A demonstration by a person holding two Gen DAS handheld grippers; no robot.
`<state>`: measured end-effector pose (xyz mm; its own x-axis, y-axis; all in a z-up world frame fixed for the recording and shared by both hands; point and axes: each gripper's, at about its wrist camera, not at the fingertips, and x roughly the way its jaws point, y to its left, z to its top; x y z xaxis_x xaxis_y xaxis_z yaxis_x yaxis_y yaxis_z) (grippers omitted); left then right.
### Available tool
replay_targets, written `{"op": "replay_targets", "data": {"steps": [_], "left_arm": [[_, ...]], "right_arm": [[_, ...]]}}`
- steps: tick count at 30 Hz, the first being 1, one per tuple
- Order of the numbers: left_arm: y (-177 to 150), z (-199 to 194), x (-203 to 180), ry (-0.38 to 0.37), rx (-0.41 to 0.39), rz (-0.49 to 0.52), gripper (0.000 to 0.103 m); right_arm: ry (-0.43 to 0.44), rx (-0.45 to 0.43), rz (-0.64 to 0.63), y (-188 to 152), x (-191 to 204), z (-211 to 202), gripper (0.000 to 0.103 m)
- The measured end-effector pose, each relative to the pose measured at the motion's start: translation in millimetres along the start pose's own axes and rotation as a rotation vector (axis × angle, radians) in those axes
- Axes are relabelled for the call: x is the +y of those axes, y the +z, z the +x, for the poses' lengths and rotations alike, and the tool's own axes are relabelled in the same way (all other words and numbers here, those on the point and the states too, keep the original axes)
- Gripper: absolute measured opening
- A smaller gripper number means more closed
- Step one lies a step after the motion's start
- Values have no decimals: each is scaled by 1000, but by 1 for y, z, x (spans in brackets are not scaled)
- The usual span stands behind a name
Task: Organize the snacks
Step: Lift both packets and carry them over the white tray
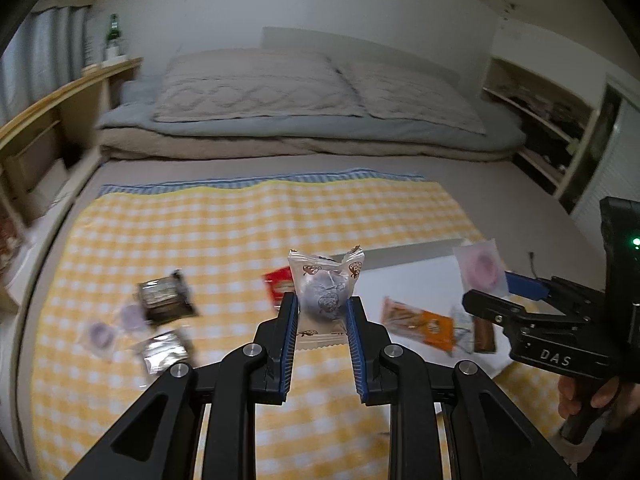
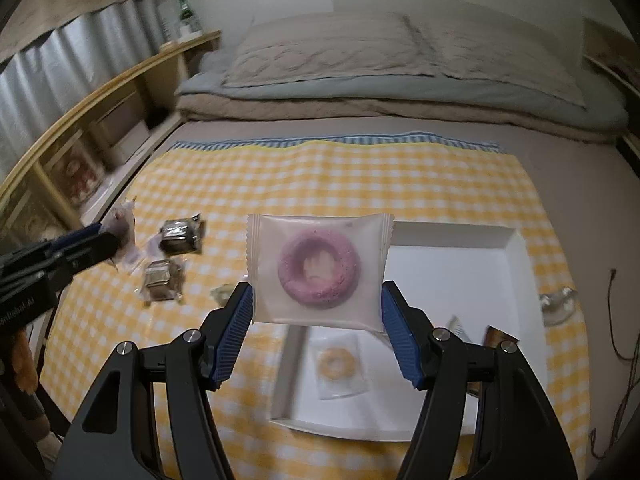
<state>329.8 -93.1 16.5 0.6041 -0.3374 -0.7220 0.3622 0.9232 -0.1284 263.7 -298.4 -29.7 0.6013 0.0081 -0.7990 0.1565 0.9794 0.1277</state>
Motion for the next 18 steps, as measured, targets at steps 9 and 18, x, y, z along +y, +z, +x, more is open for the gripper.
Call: {"op": "replay_targets", "data": {"steps": [9,18], "left_arm": [[11,45,-60,-128,89,65,24],[7,101,-112,-231,202,121,24]], "right_arm": [[-55,49,105,-12,-57,-5,66],[-112,82,245,-31,-113,-12,66]]}}
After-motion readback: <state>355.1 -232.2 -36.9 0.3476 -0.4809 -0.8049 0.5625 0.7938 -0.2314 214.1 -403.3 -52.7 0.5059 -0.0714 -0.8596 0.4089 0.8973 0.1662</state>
